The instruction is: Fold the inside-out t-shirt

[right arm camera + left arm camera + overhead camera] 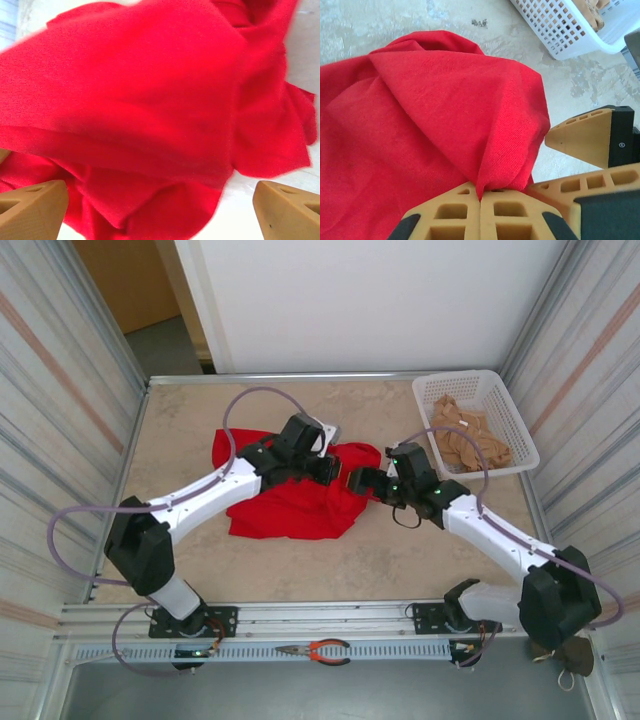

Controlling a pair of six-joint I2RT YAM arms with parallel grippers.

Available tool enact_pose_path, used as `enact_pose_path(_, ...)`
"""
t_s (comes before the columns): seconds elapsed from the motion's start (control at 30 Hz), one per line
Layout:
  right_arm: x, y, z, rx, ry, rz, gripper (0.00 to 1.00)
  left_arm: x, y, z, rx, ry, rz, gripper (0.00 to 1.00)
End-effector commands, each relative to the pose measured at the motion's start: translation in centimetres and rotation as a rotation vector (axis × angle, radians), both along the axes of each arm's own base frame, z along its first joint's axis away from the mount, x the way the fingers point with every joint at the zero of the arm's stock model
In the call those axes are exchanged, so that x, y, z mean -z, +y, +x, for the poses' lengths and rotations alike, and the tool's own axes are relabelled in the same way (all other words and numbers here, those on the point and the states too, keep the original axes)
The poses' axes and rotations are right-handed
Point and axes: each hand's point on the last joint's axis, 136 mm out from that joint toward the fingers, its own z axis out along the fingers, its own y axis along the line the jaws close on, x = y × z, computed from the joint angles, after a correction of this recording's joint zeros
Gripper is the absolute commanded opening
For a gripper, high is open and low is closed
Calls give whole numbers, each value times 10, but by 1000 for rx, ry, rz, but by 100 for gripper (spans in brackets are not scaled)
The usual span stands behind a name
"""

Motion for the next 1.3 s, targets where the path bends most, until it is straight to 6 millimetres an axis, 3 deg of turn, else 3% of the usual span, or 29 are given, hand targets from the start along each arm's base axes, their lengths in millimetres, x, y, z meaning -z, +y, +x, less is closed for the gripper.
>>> enact_pose_path(0.0, -2, 9, 13, 39, -31, -10, 92, -18, 0, -5, -8, -15, -64, 0)
enact_pose_path(0.1, 9, 24, 16, 25, -8, -5, 86, -18, 0, -6, -14, -7, -71, 0)
enact_pose_path(0.2, 21, 38, 18, 2, 16, -13, 66, -20, -1, -6, -20, 2, -88, 0)
enact_pose_path(0.23, 24, 41, 19, -10, 27, -11, 51, -21, -1, -6, -26, 8, -97, 0)
enact_pose_path(0.3, 26, 42, 20, -25, 33, -16, 11, -20, 3, -1, -50, 39, -127, 0)
enact_pose_path(0.33, 23, 40, 20, -28, 28, -15, 0, -18, 8, 3, -70, 61, -141, 0)
enact_pose_path(0.47, -11, 27, 14, -72, -28, 50, 0, 5, 42, 29, -185, 154, -196, 0)
enact_pose_path(0.6, -68, 16, -4, -157, -144, 169, 0, 28, 69, 51, -249, 217, -220, 0)
enact_pose_path(0.7, -107, 11, -19, -204, -245, 258, 0, 38, 73, 58, -246, 233, -208, 0)
enact_pose_path(0.8, -125, 15, -25, -252, -314, 336, 0, 38, 65, 57, -203, 240, -229, 0)
enact_pose_path(0.83, -129, 16, -27, -266, -327, 351, 0, 37, 63, 56, -194, 237, -235, 1)
enact_pose_path(0.93, -128, 17, -25, -279, -331, 354, 0, 27, 59, 44, -167, 200, -249, 45)
enact_pose_path(1.0, -117, 18, -18, -272, -300, 346, 0, 22, 60, 31, -170, 182, -243, 59)
enact_pose_path(1.13, -117, 18, -14, -268, -297, 348, 0, 18, 59, 6, -195, 158, -249, 67)
enact_pose_path(1.27, -116, 19, -14, -264, -291, 351, 0, 9, 47, -8, -205, 151, -313, 69)
